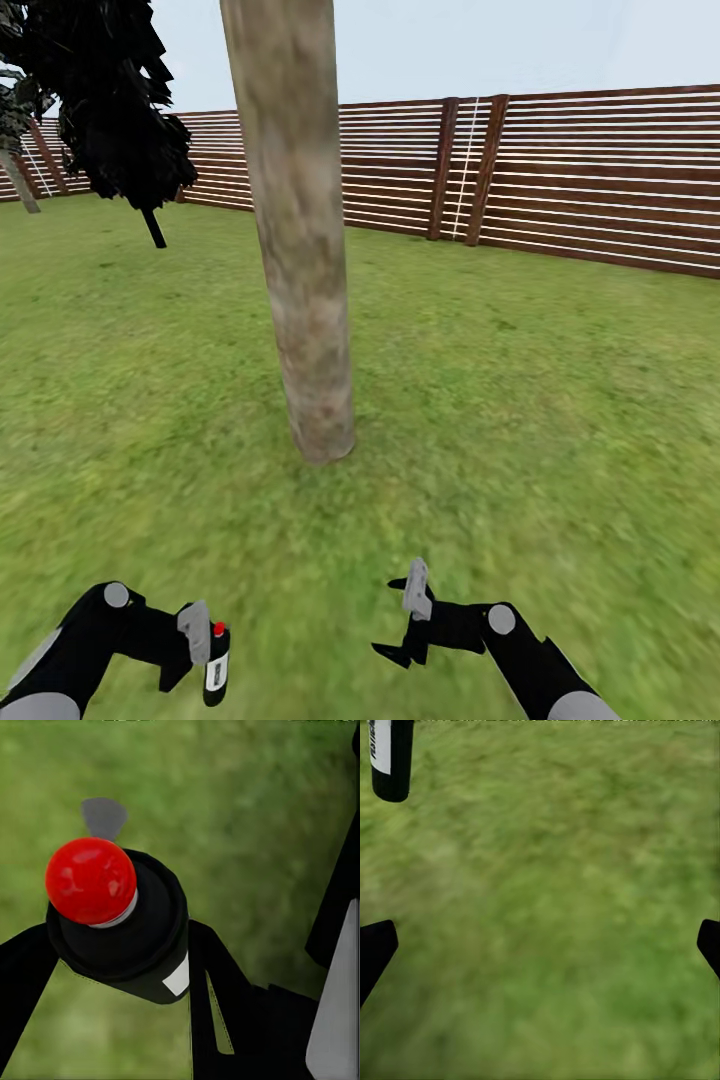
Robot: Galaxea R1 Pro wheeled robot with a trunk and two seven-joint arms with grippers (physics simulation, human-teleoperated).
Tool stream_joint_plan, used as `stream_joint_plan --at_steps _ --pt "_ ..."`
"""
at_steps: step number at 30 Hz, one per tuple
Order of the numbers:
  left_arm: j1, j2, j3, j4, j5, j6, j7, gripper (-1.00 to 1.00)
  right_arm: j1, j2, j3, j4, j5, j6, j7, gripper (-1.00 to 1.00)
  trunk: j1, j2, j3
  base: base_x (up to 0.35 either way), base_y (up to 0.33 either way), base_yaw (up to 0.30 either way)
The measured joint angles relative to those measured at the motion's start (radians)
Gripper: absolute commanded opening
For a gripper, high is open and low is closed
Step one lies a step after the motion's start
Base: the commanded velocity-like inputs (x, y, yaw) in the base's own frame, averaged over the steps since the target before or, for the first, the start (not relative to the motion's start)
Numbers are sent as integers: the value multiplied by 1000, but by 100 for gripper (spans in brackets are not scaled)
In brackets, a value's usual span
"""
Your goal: In the garden, pick up the pesticide atomizer on the floor and spray pesticide onto both trees until each tree trunk is fully covered.
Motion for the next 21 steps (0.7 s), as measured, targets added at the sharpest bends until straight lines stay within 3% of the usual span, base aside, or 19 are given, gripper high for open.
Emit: stream_joint_plan --at_steps 2,5,8,11,14,21 --pt "-4 -4 -2 5 3 -2 -2 -100 0 34 25 -2 1 1 -1 -100 0 0 0 0 0 0" --pt "-5 -8 -61 6 6 2 -2 -100 0 43 61 -2 6 1 -1 -100 0 0 0 0 0 0" --pt "-5 -44 -91 6 4 2 -2 -100 -1 53 129 -4 13 2 -2 -100 0 0 0 0 0 0" --pt "-5 -79 -117 7 1 1 1 -100 -1 84 140 -4 15 2 -2 -100 0 0 0 0 0 0" --pt "-4 -111 -172 7 -1 2 8 -100 -1 99 142 -4 15 2 -2 -100 0 0 0 0 0 0" --pt "-3 -152 -190 12 -1 1 10 -100 -1 110 142 -5 14 1 -2 -100 0 0 0 0 0 0"
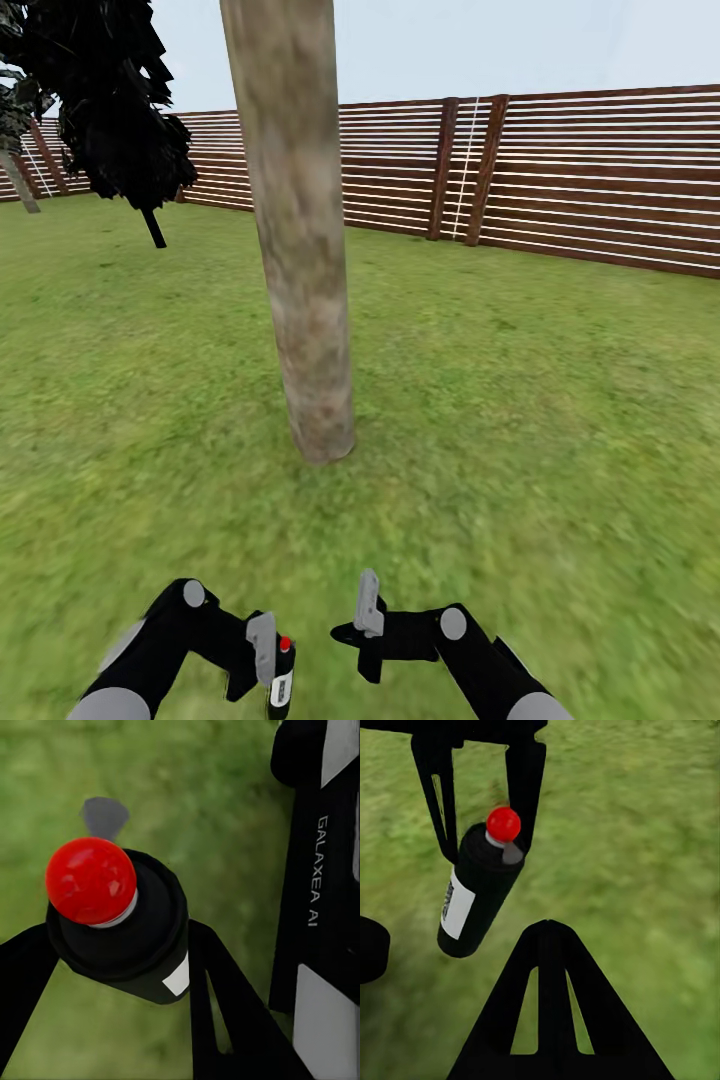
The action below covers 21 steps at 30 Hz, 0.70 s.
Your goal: In the garden, pick up the pesticide atomizer on the floor and spray pesticide onto both trees until each tree trunk is fully covered.
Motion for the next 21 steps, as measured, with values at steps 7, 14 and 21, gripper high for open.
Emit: stream_joint_plan --at_steps 7,14,21 --pt "-4 -52 -58 -3 0 3 8 -100 0 1 0 -1 0 -1 0 -100 0 0 0 0 0 0" --pt "-5 -62 -59 -3 11 2 37 -100 0 3 0 -2 0 0 1 -100 0 0 0 0 0 0" --pt "-5 -80 -59 -3 13 0 36 -100 0 3 0 -2 0 -1 1 -100 0 0 0 0 0 0"
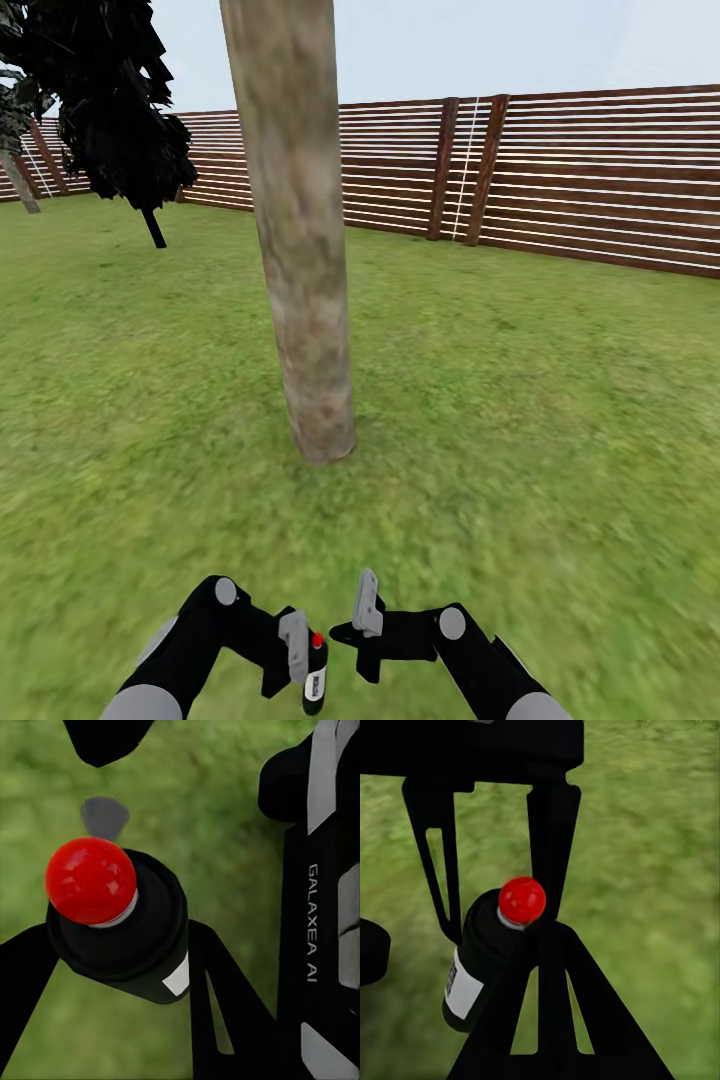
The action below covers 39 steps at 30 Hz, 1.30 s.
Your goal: In the garden, pick up the pesticide atomizer on the floor and spray pesticide onto both trees until each tree trunk is fully covered.
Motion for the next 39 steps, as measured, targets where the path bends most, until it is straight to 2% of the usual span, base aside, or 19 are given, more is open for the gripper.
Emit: stream_joint_plan --at_steps 7,14,18,21,22,23,26,29,30,33,35,38,39 --pt "-1 -9 0 0 19 -2 -3 -100 0 0 0 0 0 0 0 -100 0 0 0 0 0 0" --pt "-2 -13 0 0 20 -2 -4 -100 0 0 0 0 0 0 0 -100 0 0 0 0 0 0" --pt "-5 -11 0 1 25 -3 -3 -100 1 0 0 0 0 0 0 -100 0 0 0 0 0 0" --pt "-5 4 3 2 16 -6 -1 -100 0 -1 0 1 0 0 0 -100 0 0 0 0 0 0" --pt "-4 18 5 2 13 -7 -1 -100 1 -1 0 1 0 0 0 -100 0 0 0 0 0 0" --pt "-4 42 5 2 11 -6 -1 -100 0 -1 0 1 0 0 0 -100 0 0 0 0 0 0" --pt "2 124 6 2 8 -3 0 -100 0 -2 0 2 0 0 0 -100 0 0 0 0 0 0" --pt "11 217 5 3 -6 -5 1 -100 0 -3 -1 3 0 0 0 -100 0 0 0 0 0 0" --pt "12 241 6 3 -10 -6 2 -100 0 -4 -1 3 0 0 0 100 0 0 0 0 0 0" --pt "12 267 7 3 -11 -6 53 -100 0 -8 -3 6 0 -1 0 100 0 0 0 0 0 0" --pt "12 287 8 8 -14 -1 115 -100 0 -10 -3 7 0 -1 0 100 0 0 0 0 0 0" --pt "12 294 42 61 -11 4 287 -100 1 -16 -7 11 2 -1 -7 100 0 0 0 0 0 0" --pt "12 292 68 82 -9 4 359 -100 1 -32 -7 19 3 -2 -17 100 0 0 0 0 0 0"
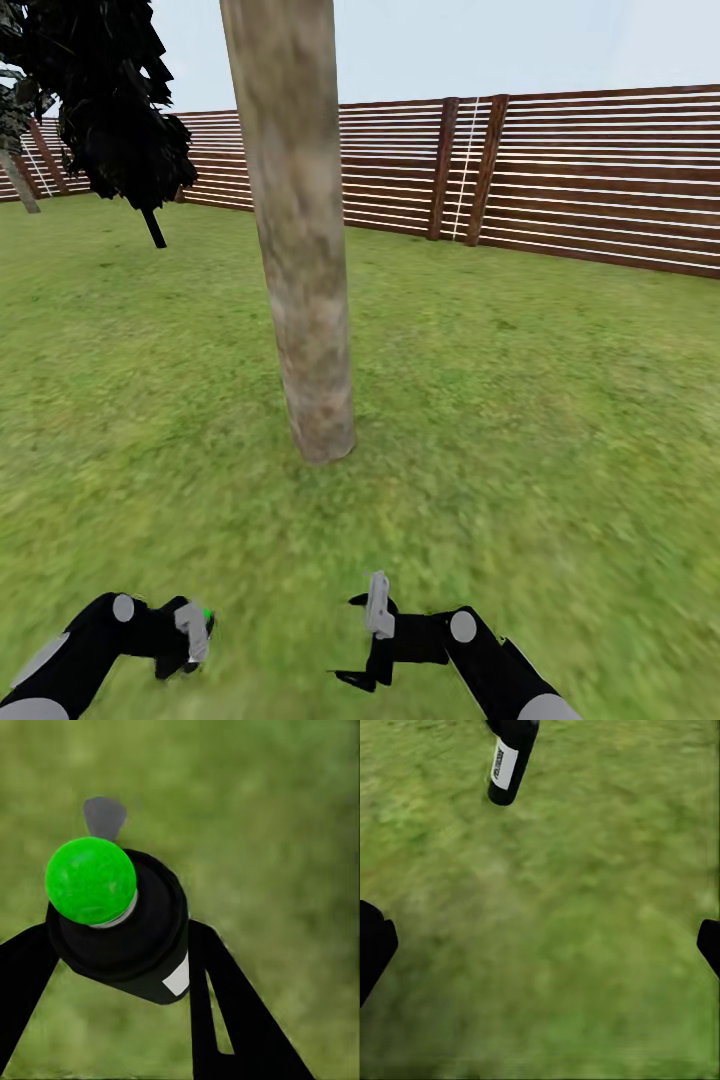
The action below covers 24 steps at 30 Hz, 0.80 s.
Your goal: In the garden, pick up the pesticide atomizer on the floor and spray pesticide onto both trees until each tree trunk is fully covered.
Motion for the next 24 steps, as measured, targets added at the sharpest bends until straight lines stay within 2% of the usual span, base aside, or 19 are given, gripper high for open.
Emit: stream_joint_plan --at_steps 2,3,4,5,6,8,9,10,11,12,13,14,15,17,24 --pt "0 -5 73 79 3 -2 152 -100 1 -63 0 50 -4 -2 -61 100 0 0 0 0 0 0" --pt "1 -11 122 152 9 -4 249 -100 2 -93 0 110 -5 -3 -131 100 0 0 0 0 0 0" --pt "1 -17 161 220 25 -8 339 -100 3 -113 -1 175 -7 -4 -203 100 0 0 0 0 0 0" --pt "0 -22 193 279 52 -12 429 -100 4 -123 -1 248 -8 -5 -288 100 0 0 0 0 0 0" --pt "0 -26 209 308 76 -15 482 -100 4 -128 -4 299 -10 -6 -352 100 0 0 0 0 0 0" --pt "0 -36 229 350 181 -22 577 -100 4 -133 -22 431 -12 -35 -555 100 0 0 0 0 0 0" --pt "0 -38 232 358 248 -23 597 -100 4 -134 -38 470 -14 -65 -651 100 0 0 0 0 0 0" --pt "0 -39 234 361 330 -23 607 -100 4 -134 -74 491 -15 -96 -754 100 0 0 0 0 0 0" --pt "0 -39 234 364 404 -21 613 -100 10 -134 -130 502 -16 -122 -849 100 0 0 0 0 0 0" --pt "0 -40 234 370 460 -18 616 -100 24 -134 -204 507 -17 -154 -931 100 0 0 0 0 0 0" --pt "0 -41 233 381 495 -16 617 -100 41 -134 -293 509 -17 -202 -996 100 0 0 0 0 0 0" --pt "0 -43 232 394 513 -16 618 -100 55 -133 -377 510 -16 -252 -1042 100 0 0 0 0 0 0" --pt "0 -45 232 401 523 -17 618 -100 65 -133 -437 511 -14 -286 -1070 100 0 0 0 0 0 0" --pt "2 -56 227 423 526 -25 618 -100 81 -135 -492 511 -12 -318 -1095 100 0 0 0 0 0 0" --pt "3 -68 223 433 528 -16 624 -100 86 -135 -505 513 -14 -326 -1100 100 0 0 0 219 -48 0"
